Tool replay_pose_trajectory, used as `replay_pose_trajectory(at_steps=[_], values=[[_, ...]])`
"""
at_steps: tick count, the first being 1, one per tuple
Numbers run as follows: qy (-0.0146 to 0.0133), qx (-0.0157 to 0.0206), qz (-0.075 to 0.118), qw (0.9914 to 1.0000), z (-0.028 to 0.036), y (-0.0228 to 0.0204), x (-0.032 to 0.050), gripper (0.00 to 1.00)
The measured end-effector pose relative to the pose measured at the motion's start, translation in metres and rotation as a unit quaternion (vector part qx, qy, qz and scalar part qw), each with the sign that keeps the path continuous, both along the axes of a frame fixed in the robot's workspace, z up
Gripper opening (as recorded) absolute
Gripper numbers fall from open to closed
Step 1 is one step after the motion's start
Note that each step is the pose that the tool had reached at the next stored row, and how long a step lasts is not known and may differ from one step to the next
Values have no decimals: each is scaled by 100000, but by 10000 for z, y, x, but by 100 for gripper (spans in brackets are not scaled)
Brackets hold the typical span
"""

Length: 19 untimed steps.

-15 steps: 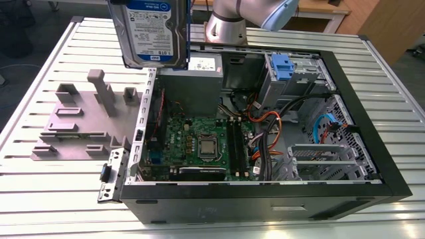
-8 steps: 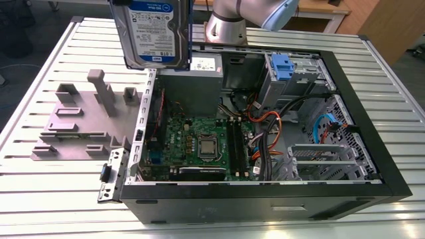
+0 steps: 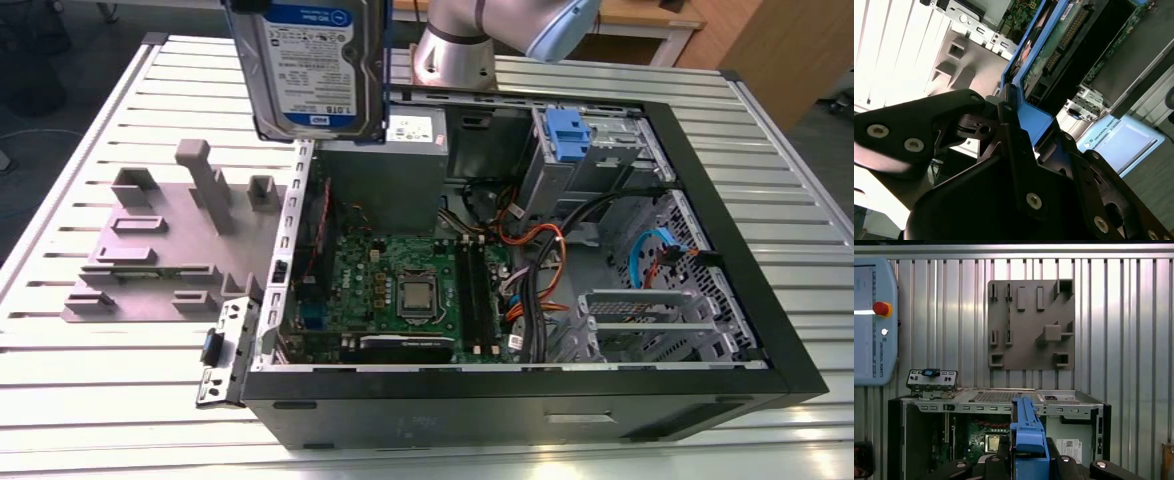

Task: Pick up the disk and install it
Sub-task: 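Pick up the disk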

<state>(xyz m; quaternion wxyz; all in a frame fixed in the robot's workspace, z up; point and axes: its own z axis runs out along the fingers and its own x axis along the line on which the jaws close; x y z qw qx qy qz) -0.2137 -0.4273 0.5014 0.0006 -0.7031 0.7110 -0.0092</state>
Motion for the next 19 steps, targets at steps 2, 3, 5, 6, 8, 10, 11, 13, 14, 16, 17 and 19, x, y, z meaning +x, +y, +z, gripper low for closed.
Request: replay_pose_trajectory(at_steps=[2, 3, 5, 6, 8, 10, 11, 13, 14, 16, 17, 19], values=[[1, 0, 0, 100000, 0, -5, 9, 36], [1, -1, -1, 100000, 0, -7, 13, 36], [0, -1, 1, 100000, 0, -12, 22, 36], [0, -1, 0, 100000, 0, -14, 26, 36], [-1, -1, 0, 100000, -1, -19, 34, 36], [1, -1, 0, 100000, -1, -23, 43, 36], [-1, 0, 0, 100000, -1, -26, 48, 36], [0, -2, 0, 100000, -1, -30, 56, 36], [0, -1, -1, 100000, -1, -33, 61, 36], [-2, -2, -2, 100000, -1, -37, 70, 36], [-1, -1, -1, 100000, -1, -40, 74, 36], [-2, -2, 0, 100000, -2, -44, 83, 36]])
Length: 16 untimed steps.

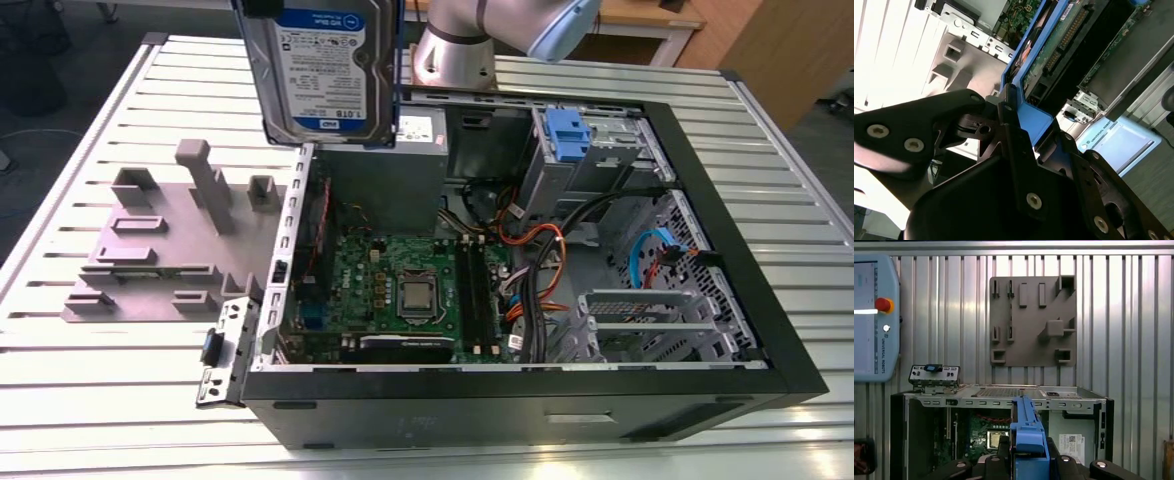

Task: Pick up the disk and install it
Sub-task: 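Pick up the disk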

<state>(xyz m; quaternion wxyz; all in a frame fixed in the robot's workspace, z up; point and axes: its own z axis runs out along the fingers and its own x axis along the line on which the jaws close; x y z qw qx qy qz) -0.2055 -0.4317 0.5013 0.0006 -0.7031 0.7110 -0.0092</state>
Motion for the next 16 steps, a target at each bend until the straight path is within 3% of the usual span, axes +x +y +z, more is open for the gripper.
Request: replay_pose_trajectory(at_steps=[16], values=[[1, -3, 0, 100000, -2, -41, 89, 36]])
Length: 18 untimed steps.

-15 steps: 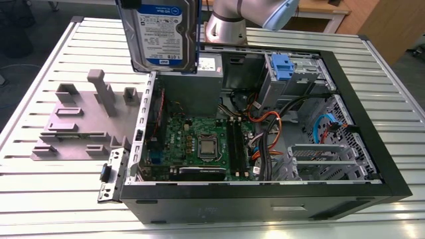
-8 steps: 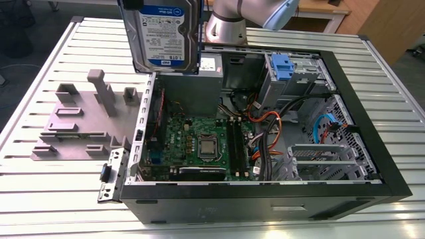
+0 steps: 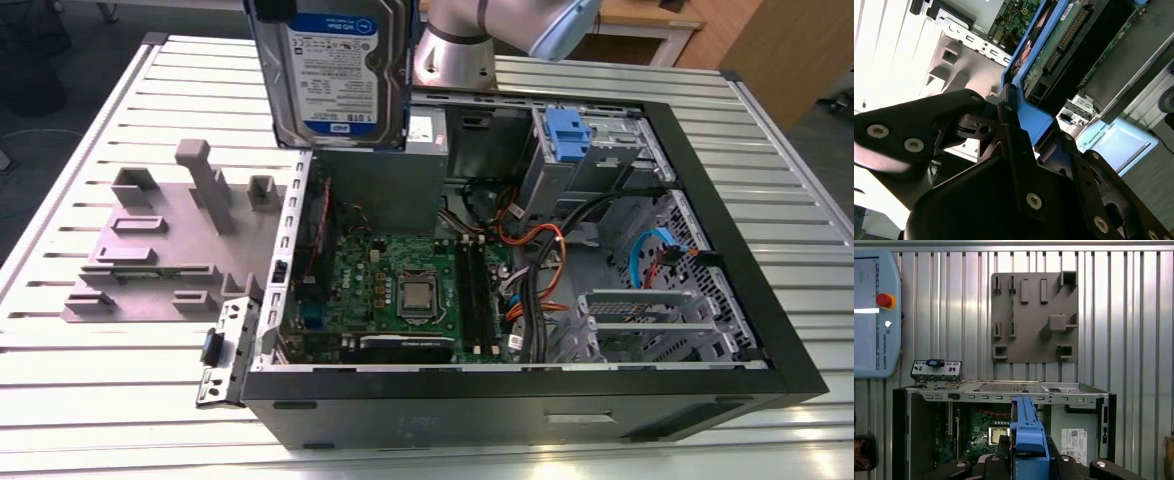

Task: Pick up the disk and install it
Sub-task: 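Pick up the disk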

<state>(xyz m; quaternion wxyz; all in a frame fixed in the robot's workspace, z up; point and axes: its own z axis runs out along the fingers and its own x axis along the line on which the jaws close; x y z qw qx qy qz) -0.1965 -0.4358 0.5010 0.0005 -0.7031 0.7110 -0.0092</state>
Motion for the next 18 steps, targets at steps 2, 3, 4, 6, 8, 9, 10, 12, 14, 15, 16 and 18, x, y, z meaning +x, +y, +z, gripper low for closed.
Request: replay_pose_trajectory(at_steps=[2, 3, 4, 6, 8, 9, 10, 12, 14, 15, 16, 18], values=[[2, -3, 1, 100000, -1, -9, 18, 36], [-4, 5, 1, 100000, -2, -12, 29, 36], [2, -2, 0, 100000, -2, -15, 43, 36], [-3, 2, -5, 100000, -4, -21, 72, 36], [-2, 1, -2, 100000, -5, -27, 102, 36], [-1, 0, -1, 100000, -5, -29, 116, 36], [1, 0, -1, 100000, -5, -31, 129, 36], [0, 2, 0, 100000, -5, -32, 152, 36], [-1, 0, -1, 100000, -6, -33, 174, 36], [-1, 0, 1, 100000, -6, -33, 186, 36], [-1, 1, -1, 100000, -6, -34, 196, 36], [-3, 2, 0, 100000, -7, -35, 213, 36]])
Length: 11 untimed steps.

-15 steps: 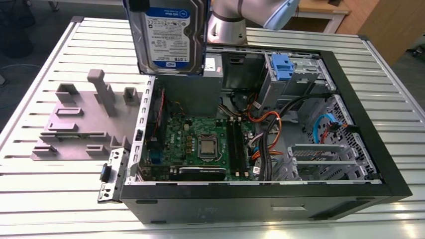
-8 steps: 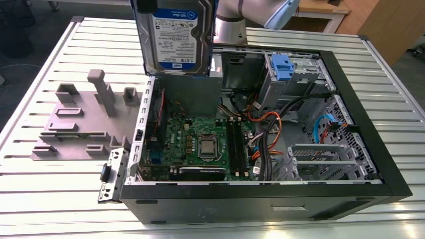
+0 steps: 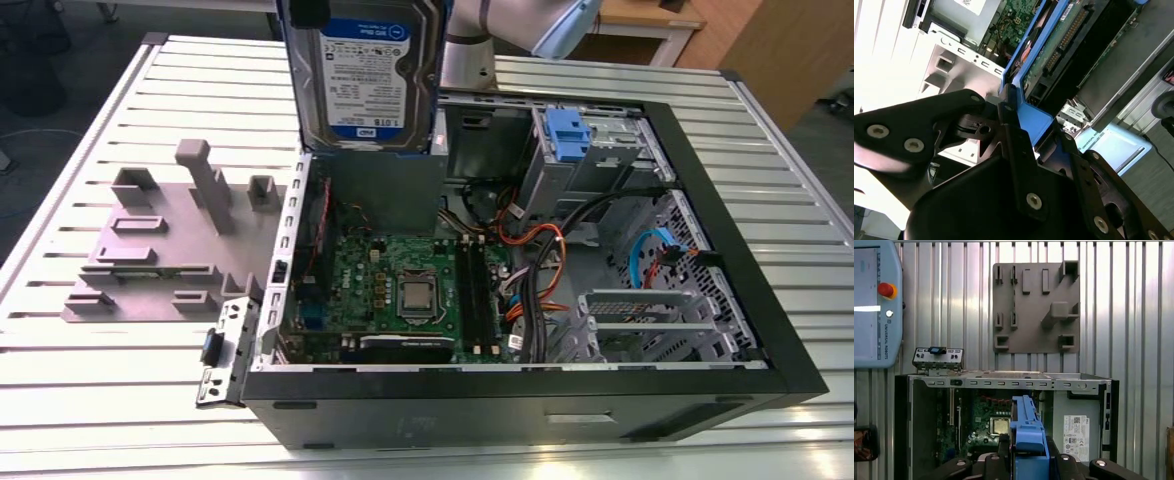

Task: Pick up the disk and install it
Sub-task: 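Pick up the disk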

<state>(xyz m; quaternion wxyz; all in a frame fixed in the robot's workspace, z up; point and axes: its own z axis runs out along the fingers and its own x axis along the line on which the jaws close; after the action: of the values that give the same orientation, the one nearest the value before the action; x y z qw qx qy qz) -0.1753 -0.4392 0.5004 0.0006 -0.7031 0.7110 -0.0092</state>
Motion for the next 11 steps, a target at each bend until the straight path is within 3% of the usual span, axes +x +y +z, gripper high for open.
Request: replay_pose_trajectory(at_steps=[11], values=[[2, -3, -1, 100000, -5, -11, 125, 36]])
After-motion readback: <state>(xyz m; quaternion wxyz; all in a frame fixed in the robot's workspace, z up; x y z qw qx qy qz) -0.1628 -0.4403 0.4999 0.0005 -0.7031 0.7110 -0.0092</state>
